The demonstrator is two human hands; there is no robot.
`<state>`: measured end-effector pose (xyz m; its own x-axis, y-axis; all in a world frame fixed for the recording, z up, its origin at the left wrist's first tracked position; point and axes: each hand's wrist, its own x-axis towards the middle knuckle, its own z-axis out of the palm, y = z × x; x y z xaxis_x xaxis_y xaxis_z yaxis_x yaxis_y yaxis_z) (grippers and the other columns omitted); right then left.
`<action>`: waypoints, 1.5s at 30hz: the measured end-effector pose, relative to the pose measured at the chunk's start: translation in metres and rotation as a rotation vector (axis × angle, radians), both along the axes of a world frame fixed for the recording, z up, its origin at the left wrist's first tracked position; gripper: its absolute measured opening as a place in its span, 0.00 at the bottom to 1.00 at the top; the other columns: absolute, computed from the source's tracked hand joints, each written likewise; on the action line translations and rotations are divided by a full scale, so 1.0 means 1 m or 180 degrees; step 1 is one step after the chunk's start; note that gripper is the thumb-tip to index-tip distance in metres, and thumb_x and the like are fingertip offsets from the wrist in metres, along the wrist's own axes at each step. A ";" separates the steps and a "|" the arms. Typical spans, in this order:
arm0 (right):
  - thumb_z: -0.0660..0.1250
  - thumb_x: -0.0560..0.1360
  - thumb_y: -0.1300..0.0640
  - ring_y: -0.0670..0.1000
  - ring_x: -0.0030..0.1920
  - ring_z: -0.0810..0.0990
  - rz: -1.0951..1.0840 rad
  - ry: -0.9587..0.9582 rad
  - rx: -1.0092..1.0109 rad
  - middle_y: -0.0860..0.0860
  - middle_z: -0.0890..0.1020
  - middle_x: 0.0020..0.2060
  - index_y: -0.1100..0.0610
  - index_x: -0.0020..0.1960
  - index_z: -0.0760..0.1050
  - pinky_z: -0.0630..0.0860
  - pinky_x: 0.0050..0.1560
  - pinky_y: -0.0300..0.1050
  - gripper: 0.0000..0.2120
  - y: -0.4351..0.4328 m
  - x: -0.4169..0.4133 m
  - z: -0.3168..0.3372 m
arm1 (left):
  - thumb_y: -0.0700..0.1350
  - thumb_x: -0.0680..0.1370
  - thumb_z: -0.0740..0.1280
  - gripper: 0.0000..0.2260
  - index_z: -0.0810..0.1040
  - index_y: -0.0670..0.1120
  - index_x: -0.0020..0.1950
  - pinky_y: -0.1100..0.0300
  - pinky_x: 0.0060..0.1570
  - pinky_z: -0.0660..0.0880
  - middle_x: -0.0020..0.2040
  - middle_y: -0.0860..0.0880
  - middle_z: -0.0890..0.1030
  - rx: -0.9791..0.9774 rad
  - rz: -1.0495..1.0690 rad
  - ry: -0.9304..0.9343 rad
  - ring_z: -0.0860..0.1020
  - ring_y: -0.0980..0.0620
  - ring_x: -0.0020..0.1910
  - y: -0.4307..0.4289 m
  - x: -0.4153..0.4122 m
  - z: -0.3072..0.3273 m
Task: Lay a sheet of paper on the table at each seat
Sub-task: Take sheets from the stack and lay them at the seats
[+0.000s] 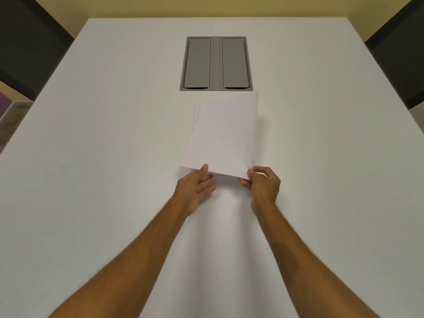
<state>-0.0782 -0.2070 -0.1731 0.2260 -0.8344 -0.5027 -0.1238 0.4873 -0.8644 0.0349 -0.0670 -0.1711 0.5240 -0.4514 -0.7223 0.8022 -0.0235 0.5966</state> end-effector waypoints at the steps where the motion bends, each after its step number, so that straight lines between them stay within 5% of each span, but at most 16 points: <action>1: 0.70 0.75 0.69 0.59 0.36 0.87 -0.0006 -0.0105 0.0037 0.60 0.85 0.43 0.61 0.47 0.79 0.82 0.35 0.41 0.04 0.009 -0.002 0.001 | 0.44 0.76 0.74 0.16 0.77 0.38 0.60 0.48 0.55 0.82 0.59 0.37 0.82 -0.0035 0.0154 0.0016 0.83 0.40 0.56 0.000 -0.004 0.003; 5: 0.68 0.76 0.71 0.60 0.43 0.85 0.0070 -0.0363 0.0081 0.61 0.83 0.44 0.63 0.48 0.77 0.84 0.37 0.45 0.05 0.046 -0.013 0.003 | 0.36 0.78 0.70 0.13 0.78 0.38 0.62 0.51 0.46 0.84 0.58 0.39 0.84 0.0044 0.0518 -0.0146 0.84 0.41 0.54 0.006 -0.018 0.013; 10: 0.69 0.73 0.73 0.55 0.46 0.85 0.0428 -0.0328 0.0194 0.56 0.85 0.46 0.57 0.51 0.77 0.83 0.37 0.44 0.13 0.074 -0.030 0.003 | 0.35 0.78 0.69 0.07 0.78 0.45 0.51 0.55 0.41 0.82 0.57 0.43 0.83 0.0509 0.0494 -0.0747 0.83 0.45 0.50 0.033 -0.029 0.020; 16: 0.73 0.72 0.68 0.58 0.49 0.85 0.0728 -0.0721 0.0611 0.57 0.86 0.50 0.57 0.60 0.75 0.82 0.44 0.50 0.19 0.088 -0.039 0.014 | 0.35 0.80 0.68 0.13 0.77 0.50 0.60 0.58 0.39 0.83 0.54 0.52 0.85 0.0473 0.0178 -0.1194 0.84 0.49 0.51 0.095 -0.042 0.027; 19: 0.73 0.73 0.65 0.56 0.47 0.86 0.0822 -0.0858 0.0740 0.57 0.86 0.50 0.58 0.60 0.75 0.82 0.42 0.49 0.17 0.093 -0.043 0.023 | 0.37 0.80 0.68 0.12 0.79 0.54 0.55 0.60 0.39 0.82 0.49 0.55 0.87 0.0473 -0.0040 -0.1260 0.86 0.52 0.48 0.139 -0.053 0.031; 25: 0.73 0.75 0.59 0.50 0.37 0.83 0.1016 -0.0770 0.0609 0.52 0.83 0.39 0.56 0.47 0.75 0.81 0.36 0.45 0.06 0.099 -0.049 0.040 | 0.38 0.78 0.71 0.13 0.79 0.49 0.61 0.58 0.43 0.83 0.54 0.51 0.87 0.0636 -0.0289 -0.1349 0.86 0.49 0.52 0.219 -0.064 0.045; 33: 0.72 0.75 0.63 0.55 0.41 0.86 0.1641 -0.0539 0.0306 0.59 0.86 0.44 0.60 0.50 0.81 0.80 0.39 0.46 0.05 0.134 -0.056 0.043 | 0.37 0.77 0.72 0.13 0.80 0.44 0.61 0.61 0.41 0.82 0.53 0.47 0.87 0.1107 0.0010 -0.1470 0.86 0.51 0.48 0.297 -0.054 0.068; 41: 0.76 0.73 0.57 0.57 0.47 0.81 0.1834 0.0153 0.0784 0.61 0.80 0.51 0.61 0.64 0.70 0.83 0.46 0.53 0.24 0.198 -0.048 0.018 | 0.35 0.79 0.69 0.13 0.79 0.44 0.63 0.60 0.42 0.82 0.55 0.46 0.86 0.1238 -0.0160 -0.1424 0.85 0.49 0.50 0.349 -0.036 0.062; 45: 0.76 0.73 0.57 0.59 0.53 0.82 0.1832 0.0003 0.1353 0.61 0.79 0.55 0.60 0.68 0.66 0.80 0.57 0.62 0.30 0.227 -0.045 0.009 | 0.36 0.79 0.69 0.12 0.81 0.46 0.60 0.59 0.44 0.82 0.54 0.47 0.87 0.1057 -0.0236 -0.1233 0.85 0.46 0.53 0.381 -0.027 0.054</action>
